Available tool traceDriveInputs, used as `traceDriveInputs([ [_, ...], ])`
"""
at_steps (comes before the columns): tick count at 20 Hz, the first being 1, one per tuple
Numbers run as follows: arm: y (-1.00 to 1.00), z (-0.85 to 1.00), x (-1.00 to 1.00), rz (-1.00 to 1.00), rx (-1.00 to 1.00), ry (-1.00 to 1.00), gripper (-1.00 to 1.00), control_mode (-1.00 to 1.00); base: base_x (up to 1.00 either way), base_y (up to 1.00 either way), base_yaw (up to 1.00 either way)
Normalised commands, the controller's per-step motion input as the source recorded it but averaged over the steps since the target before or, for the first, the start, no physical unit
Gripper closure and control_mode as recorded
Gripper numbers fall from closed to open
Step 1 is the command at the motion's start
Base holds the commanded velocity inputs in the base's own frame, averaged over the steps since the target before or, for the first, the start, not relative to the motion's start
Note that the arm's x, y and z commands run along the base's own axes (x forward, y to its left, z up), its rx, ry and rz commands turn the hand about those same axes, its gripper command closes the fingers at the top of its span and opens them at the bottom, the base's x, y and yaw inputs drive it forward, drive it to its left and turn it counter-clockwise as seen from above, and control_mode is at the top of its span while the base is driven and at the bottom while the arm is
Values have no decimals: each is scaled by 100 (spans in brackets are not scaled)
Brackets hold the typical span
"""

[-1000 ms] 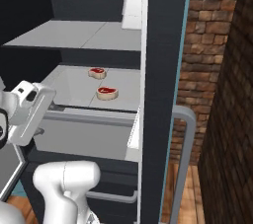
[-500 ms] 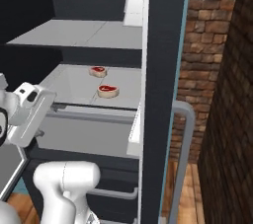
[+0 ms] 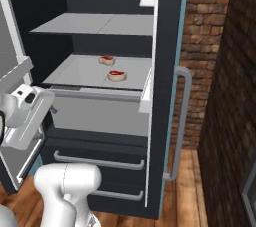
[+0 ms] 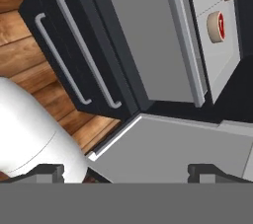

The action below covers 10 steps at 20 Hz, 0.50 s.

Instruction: Place the steak on the counter behind the older steak on the same shelf of the fridge to maintain FIFO order. Close the fridge door when finished.

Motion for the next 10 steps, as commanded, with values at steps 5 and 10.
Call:
traceDriveInputs([
  [5,0,0,0,0,0,0,-100,100,-6,27,4],
  [10,0,0,0,0,0,0,-100,100,-11,7,4],
])
